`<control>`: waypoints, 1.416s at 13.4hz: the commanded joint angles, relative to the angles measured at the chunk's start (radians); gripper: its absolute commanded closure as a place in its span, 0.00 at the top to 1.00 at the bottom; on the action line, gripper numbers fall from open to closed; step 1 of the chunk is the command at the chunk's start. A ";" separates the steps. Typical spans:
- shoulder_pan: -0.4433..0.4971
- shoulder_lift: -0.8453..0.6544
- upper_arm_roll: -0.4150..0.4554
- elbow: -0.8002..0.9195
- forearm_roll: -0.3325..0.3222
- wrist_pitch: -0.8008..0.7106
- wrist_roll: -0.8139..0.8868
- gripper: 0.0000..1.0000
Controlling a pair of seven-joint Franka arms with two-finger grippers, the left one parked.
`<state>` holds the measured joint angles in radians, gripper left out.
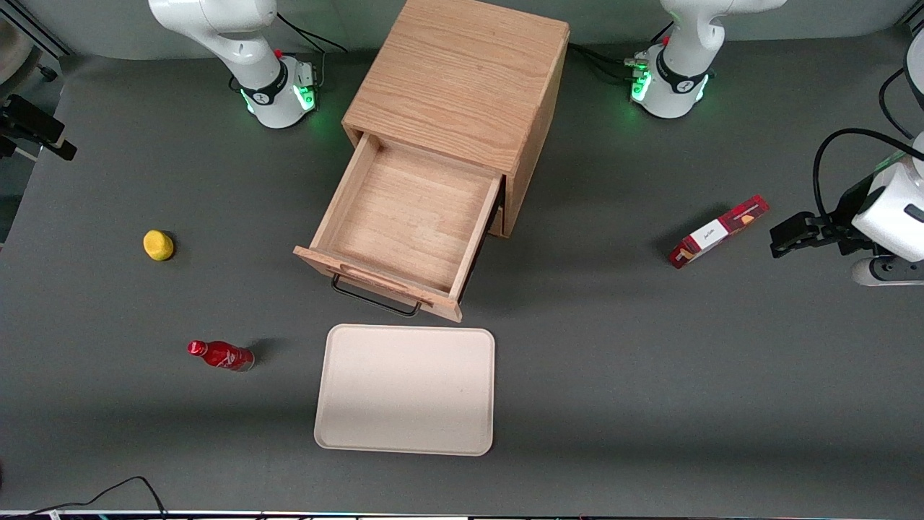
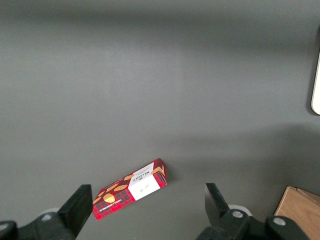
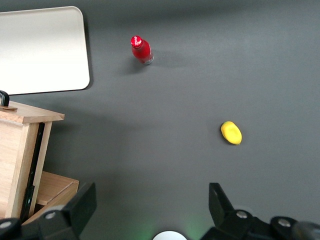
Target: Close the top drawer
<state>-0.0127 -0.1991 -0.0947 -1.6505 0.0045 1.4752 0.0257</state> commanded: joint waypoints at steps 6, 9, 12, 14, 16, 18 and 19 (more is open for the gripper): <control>-0.006 0.046 0.000 0.057 0.008 -0.038 -0.016 1.00; -0.003 0.026 0.006 0.061 0.008 -0.067 -0.007 1.00; -0.001 0.026 0.013 0.074 0.015 -0.076 -0.004 1.00; 0.005 0.027 0.015 0.081 0.015 -0.076 -0.009 1.00; 0.011 0.052 0.018 0.125 0.017 -0.084 -0.006 1.00; 0.014 0.136 0.039 0.222 0.023 -0.117 -0.018 1.00; 0.017 0.202 0.070 0.323 0.031 -0.159 -0.018 1.00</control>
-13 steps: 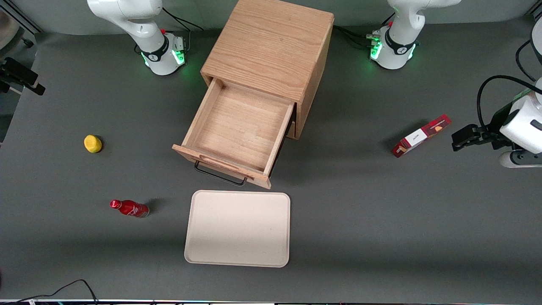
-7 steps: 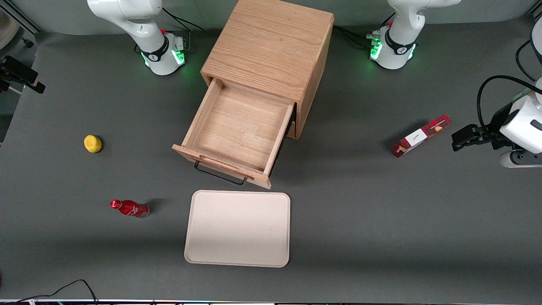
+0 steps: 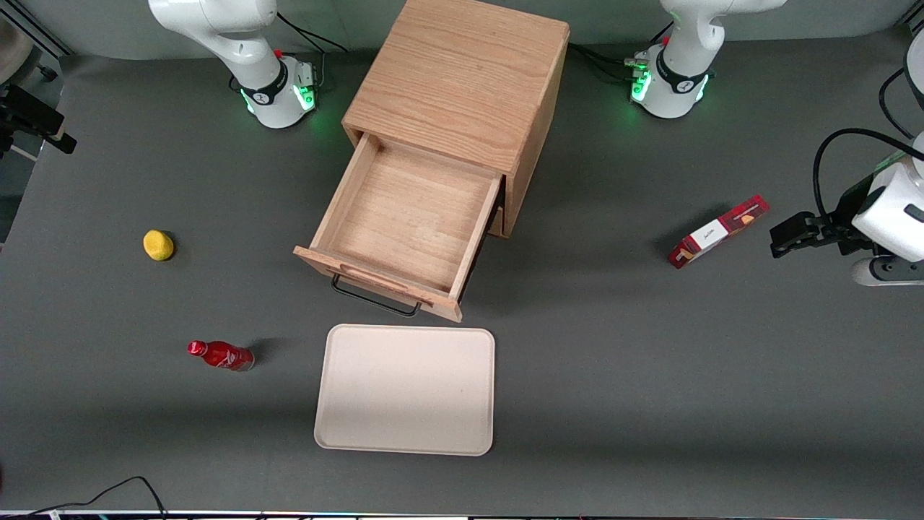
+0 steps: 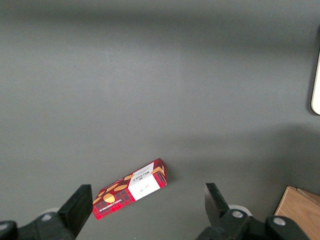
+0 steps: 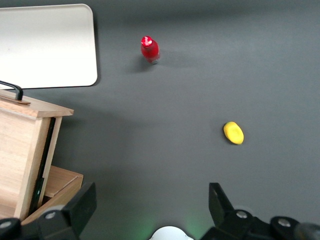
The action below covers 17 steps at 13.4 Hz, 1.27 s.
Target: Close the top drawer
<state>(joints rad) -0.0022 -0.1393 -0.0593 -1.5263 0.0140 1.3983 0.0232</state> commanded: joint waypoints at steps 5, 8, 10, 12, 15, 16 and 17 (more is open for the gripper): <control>0.007 0.409 0.208 0.539 0.026 -0.137 -0.005 1.00; 0.054 0.483 0.282 0.586 0.021 -0.053 0.000 1.00; 0.073 0.515 0.363 0.581 0.015 0.019 0.000 1.00; 0.086 0.547 0.378 0.577 0.000 0.024 -0.015 1.00; 0.090 0.613 0.444 0.578 -0.038 0.024 -0.251 1.00; 0.090 0.628 0.450 0.580 -0.052 0.025 -0.305 1.00; 0.090 0.636 0.449 0.583 -0.060 0.028 -0.409 1.00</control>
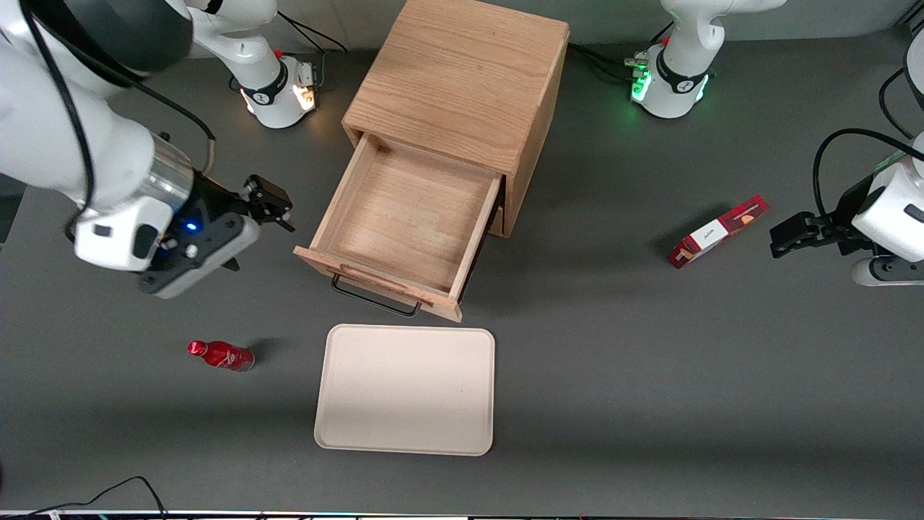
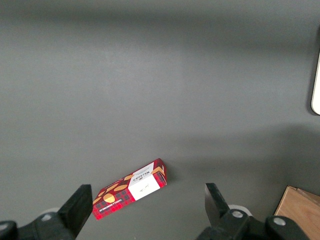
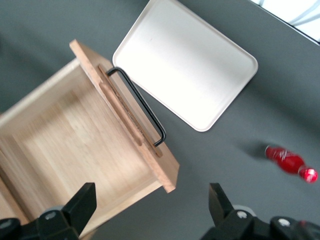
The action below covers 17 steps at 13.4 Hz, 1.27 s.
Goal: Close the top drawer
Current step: 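Move the right gripper down toward the open drawer's black handle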
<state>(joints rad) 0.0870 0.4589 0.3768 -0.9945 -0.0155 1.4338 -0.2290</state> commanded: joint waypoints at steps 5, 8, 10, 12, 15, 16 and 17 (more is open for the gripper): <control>-0.009 0.115 0.005 0.088 -0.038 0.014 -0.421 1.00; -0.003 0.182 0.014 0.111 -0.018 0.048 -0.432 1.00; -0.010 0.220 0.011 0.112 0.032 0.057 -0.432 1.00; -0.009 0.243 0.010 0.112 0.046 0.057 -0.432 1.00; -0.012 0.288 0.007 0.115 0.110 0.057 -0.403 1.00; -0.012 0.296 0.005 0.116 0.114 0.057 -0.392 1.00; -0.004 0.297 0.002 0.116 0.114 0.060 -0.391 1.00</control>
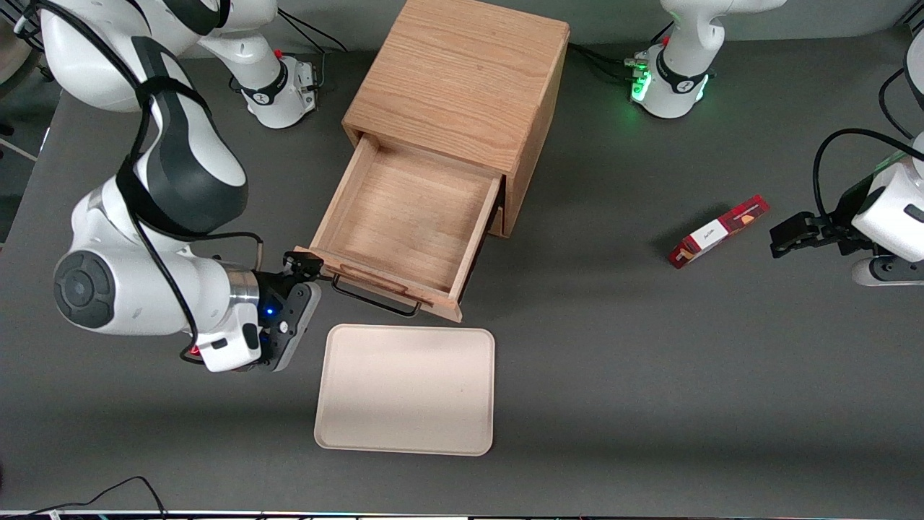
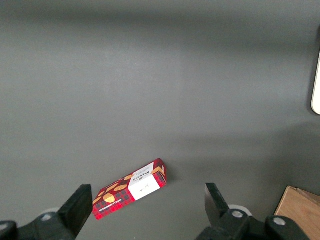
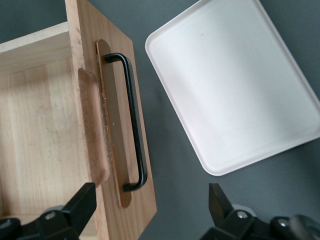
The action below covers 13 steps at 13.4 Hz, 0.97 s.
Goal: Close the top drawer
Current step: 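Position the right gripper against the drawer front beside the handle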
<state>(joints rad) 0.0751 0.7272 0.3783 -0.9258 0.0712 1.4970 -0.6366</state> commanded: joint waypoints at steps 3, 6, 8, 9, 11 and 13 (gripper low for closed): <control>0.012 0.064 0.001 0.047 0.027 0.014 0.070 1.00; 0.015 0.078 0.002 0.045 0.027 0.045 0.124 1.00; 0.034 0.084 0.001 0.044 0.021 0.066 0.166 1.00; 0.035 0.086 -0.001 0.044 0.019 0.069 0.166 1.00; 0.035 0.090 0.001 0.038 0.019 0.069 0.166 1.00; 0.035 0.112 -0.001 0.035 0.013 0.069 0.166 1.00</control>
<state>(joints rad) 0.1020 0.8006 0.3787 -0.9251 0.0788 1.5679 -0.4934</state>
